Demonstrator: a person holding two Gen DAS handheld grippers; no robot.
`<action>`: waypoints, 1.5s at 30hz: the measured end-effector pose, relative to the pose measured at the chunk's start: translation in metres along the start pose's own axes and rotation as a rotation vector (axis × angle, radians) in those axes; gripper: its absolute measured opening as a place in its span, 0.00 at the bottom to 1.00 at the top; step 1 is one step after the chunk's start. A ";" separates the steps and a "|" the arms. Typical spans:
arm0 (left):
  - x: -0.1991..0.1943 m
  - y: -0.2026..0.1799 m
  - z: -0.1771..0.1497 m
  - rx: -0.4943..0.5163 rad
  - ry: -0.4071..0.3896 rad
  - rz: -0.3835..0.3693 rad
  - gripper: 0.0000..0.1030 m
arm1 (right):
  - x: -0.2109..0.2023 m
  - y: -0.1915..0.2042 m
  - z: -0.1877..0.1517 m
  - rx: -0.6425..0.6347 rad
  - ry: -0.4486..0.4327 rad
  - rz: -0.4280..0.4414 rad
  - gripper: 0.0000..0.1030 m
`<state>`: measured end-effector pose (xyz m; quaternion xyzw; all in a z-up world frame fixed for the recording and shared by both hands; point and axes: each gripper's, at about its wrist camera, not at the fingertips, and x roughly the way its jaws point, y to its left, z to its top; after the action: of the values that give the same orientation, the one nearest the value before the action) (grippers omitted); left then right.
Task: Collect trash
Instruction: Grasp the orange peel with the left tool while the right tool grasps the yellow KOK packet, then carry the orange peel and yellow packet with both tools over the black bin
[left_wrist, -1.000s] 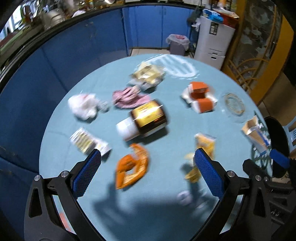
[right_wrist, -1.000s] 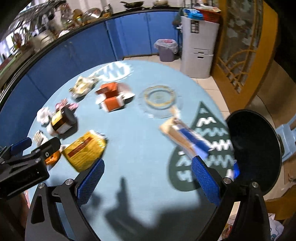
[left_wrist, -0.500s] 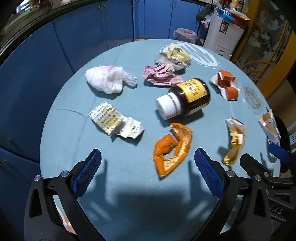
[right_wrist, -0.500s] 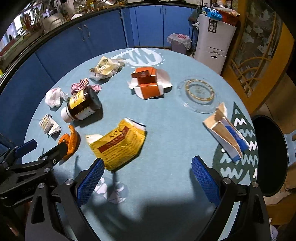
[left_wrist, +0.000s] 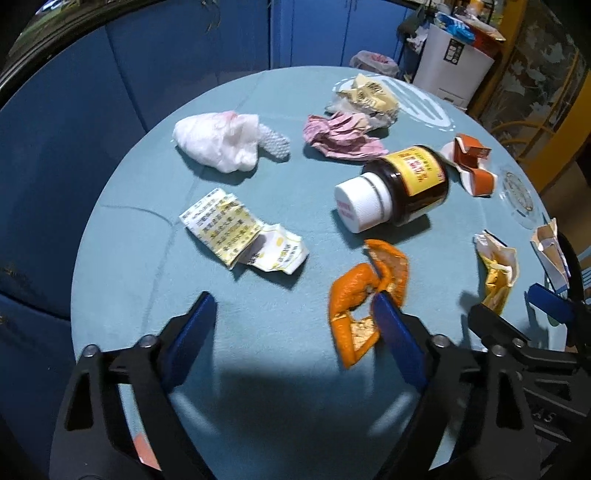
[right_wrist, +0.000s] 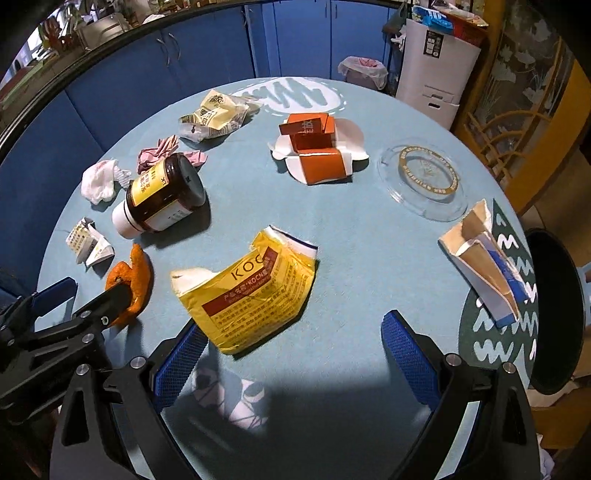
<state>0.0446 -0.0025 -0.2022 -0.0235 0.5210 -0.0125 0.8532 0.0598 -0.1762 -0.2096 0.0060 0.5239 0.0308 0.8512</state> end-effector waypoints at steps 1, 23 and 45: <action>-0.001 -0.002 0.000 0.008 -0.008 -0.001 0.75 | -0.001 0.001 0.000 -0.005 -0.008 -0.008 0.85; -0.037 -0.036 0.003 0.076 -0.121 -0.080 0.13 | -0.040 -0.004 -0.010 -0.040 -0.116 0.015 0.18; -0.067 -0.095 0.020 0.156 -0.206 -0.083 0.12 | -0.094 -0.058 -0.020 0.059 -0.258 0.047 0.16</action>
<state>0.0324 -0.0936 -0.1287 0.0201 0.4266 -0.0859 0.9001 0.0028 -0.2398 -0.1376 0.0470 0.4104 0.0343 0.9100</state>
